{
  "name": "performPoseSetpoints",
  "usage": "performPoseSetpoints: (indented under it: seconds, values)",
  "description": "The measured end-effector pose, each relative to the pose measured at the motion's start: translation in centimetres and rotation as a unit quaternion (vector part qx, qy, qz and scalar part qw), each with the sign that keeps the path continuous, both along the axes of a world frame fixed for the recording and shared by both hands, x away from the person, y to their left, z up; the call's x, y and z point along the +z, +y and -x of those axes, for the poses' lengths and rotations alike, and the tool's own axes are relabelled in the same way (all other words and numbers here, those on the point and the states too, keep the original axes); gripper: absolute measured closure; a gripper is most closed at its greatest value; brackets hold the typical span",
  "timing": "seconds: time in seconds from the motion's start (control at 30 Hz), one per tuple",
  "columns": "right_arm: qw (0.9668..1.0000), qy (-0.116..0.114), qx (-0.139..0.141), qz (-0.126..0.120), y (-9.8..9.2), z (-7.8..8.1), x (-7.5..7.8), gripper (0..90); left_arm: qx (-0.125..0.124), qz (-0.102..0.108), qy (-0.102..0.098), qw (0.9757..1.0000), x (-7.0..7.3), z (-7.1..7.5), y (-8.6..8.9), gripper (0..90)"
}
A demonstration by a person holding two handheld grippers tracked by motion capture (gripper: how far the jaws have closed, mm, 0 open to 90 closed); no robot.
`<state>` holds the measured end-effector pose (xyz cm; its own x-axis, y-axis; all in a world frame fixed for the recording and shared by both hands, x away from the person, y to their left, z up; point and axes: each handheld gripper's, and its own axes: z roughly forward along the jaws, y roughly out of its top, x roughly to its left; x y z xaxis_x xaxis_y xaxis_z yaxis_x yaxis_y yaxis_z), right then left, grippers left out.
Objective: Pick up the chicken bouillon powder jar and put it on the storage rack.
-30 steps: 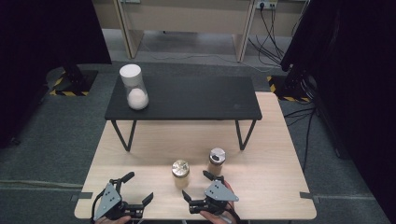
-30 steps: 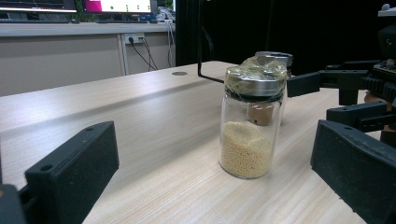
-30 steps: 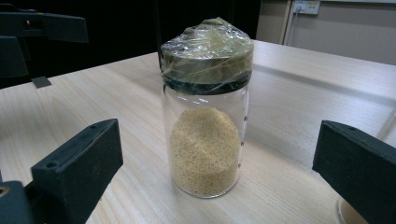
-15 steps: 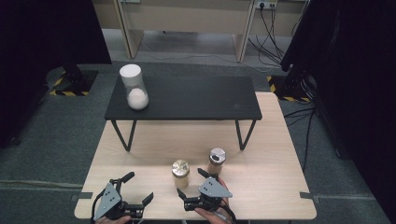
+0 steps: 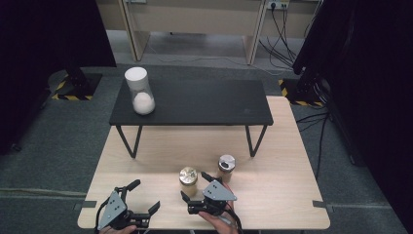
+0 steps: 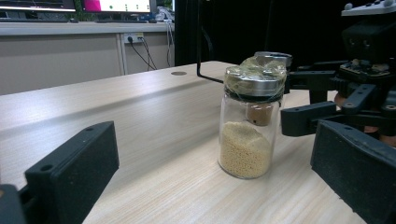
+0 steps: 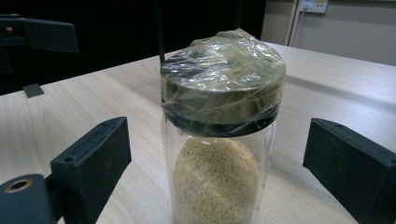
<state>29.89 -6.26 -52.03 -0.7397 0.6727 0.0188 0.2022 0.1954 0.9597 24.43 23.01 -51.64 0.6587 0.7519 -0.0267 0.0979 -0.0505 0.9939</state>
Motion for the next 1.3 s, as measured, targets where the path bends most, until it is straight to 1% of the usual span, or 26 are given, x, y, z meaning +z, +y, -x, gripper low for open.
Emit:
performPoseSetpoints:
  seconds: [0.3, 0.53, 0.6, 1.0, 1.07, 1.3]
  values:
    - [1.0, 0.001, -0.004, 0.007, 0.5, -0.5, -0.1, 11.6, 0.001, 0.001, 0.0, 1.0, 0.0, 0.0, 0.0, 0.4]
    - [0.9999, 0.006, -0.005, 0.01, 0.7, -0.8, -0.1, 14.4, 0.0, 0.001, 0.0, 1.0, 0.0, 0.0, 0.0, 0.4]
    - [0.9999, 0.011, -0.005, 0.011, 0.7, -1.0, -0.2, 15.4, 0.0, 0.001, 0.001, 1.0, 0.0, 0.0, 0.0, 0.4]
    - [0.9996, 0.024, 0.004, 0.015, 1.2, -1.3, -0.4, 26.0, 0.0, 0.0, 0.001, 1.0, 0.0, 0.0, 0.0, 0.5]
    - [0.9996, 0.022, 0.003, 0.018, 1.2, -1.3, -0.5, 29.4, -0.001, 0.0, 0.001, 1.0, 0.0, 0.0, 0.0, 0.5]
    - [0.9996, 0.02, 0.002, 0.02, 1.2, -1.3, -0.3, 30.5, -0.001, 0.001, 0.001, 1.0, 0.0, 0.0, 0.0, 0.5]
